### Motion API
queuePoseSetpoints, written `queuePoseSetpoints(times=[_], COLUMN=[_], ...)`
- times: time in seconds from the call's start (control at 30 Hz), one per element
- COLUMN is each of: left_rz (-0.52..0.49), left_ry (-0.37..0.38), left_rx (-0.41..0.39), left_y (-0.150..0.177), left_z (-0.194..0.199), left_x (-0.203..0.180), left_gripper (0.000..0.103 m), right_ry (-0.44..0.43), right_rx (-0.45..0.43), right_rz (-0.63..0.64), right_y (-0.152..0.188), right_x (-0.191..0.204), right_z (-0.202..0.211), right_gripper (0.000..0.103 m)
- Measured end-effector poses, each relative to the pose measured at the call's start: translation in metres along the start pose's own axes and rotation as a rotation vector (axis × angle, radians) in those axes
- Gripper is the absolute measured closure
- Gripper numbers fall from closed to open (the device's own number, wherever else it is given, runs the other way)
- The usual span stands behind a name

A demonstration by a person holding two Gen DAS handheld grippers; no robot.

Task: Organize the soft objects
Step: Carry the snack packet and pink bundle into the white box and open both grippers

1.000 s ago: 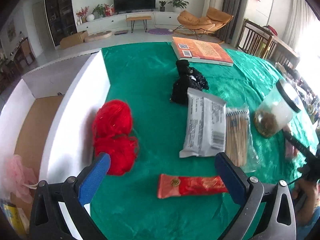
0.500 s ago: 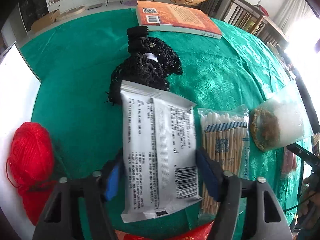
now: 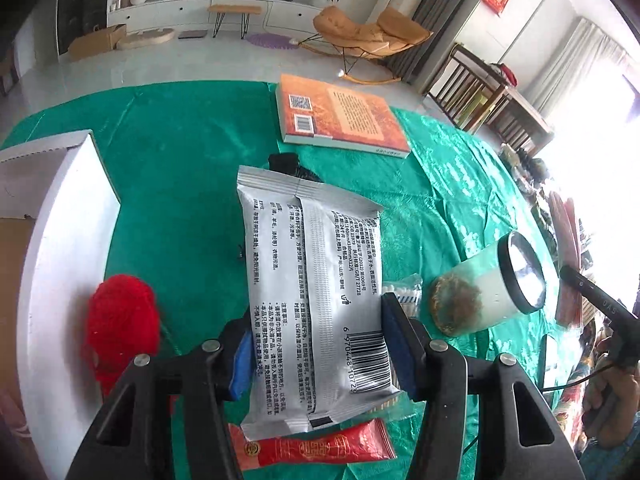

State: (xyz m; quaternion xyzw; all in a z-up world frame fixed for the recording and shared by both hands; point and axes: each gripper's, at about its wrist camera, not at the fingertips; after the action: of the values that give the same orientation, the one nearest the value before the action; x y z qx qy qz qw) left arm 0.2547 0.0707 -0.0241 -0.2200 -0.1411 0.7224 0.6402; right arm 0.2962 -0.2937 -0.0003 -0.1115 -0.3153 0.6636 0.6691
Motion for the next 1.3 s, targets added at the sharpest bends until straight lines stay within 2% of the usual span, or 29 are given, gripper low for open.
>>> queuePoseSetpoints(times=[0.13,0.23,0.33,0.5,0.67,0.7,0.73,0.77,0.8,0.9,1.0,1.1,1.17,1.3], left_rz=[0.041,0.063,0.101,0.204,0.305,0.317,0.329,0.346,0.370,0.412,0.386,0.302,0.222,0.036], left_ry=[0.034,-0.008,-0.108,-0.331,-0.478,-0.517,-0.535,-0.539,-0.532,-0.482,-0.409,-0.338,-0.271,-0.140], left_rx=[-0.056,-0.100,-0.126,-0.132,-0.059,-0.043,-0.033,-0.029,-0.046,-0.108,-0.170,-0.228,-0.248,-0.223], left_y=[0.013,0.033,0.058,0.107,0.159,0.168,0.177,0.181,0.185,0.183,0.170,0.158,0.152,0.154], left_z=[0.053,0.093,0.129,0.170,0.169,0.165,0.161,0.158,0.157,0.157,0.157,0.156,0.152,0.131], left_x=[0.040,0.086,0.144,0.243,0.308,0.315,0.318,0.322,0.323,0.315,0.287,0.239,0.198,0.106], left_gripper=[0.048,0.048,0.048,0.048,0.046,0.042,0.030,0.022,0.012,0.010,0.010,0.010,0.010,0.004], right_ry=[-0.061,-0.170,-0.328,-0.626,-0.791,-0.816,-0.844,-0.877,-0.895,-0.866,-0.784,-0.638,-0.536,-0.320], right_rx=[-0.031,-0.030,-0.010,0.071,0.186,0.215,0.245,0.280,0.314,0.310,0.243,0.136,0.073,0.019], right_rz=[0.118,0.211,0.279,0.362,0.485,0.502,0.511,0.519,0.533,0.576,0.571,0.544,0.481,0.322], right_y=[-0.007,0.005,0.027,0.075,0.133,0.144,0.154,0.163,0.171,0.184,0.179,0.175,0.174,0.171], right_x=[0.065,0.132,0.208,0.338,0.447,0.463,0.474,0.483,0.488,0.476,0.434,0.378,0.326,0.232], right_z=[0.034,0.047,0.052,0.052,0.040,0.035,0.029,0.022,0.015,0.001,-0.008,-0.014,-0.017,-0.029], right_gripper=[0.076,0.076,0.076,0.076,0.075,0.071,0.059,0.034,0.027,0.028,0.028,0.028,0.028,0.028])
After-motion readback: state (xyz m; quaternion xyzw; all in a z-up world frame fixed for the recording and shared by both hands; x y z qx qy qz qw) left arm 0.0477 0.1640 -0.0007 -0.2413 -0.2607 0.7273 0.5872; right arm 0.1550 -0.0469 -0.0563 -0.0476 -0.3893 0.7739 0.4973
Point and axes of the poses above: each gripper's, at about its wrist camera, not at the fingertips, and z roughly against the way its jaws point, x to its left, y to its underside, and after that the axes turned 14 degrees about -y, right-handed
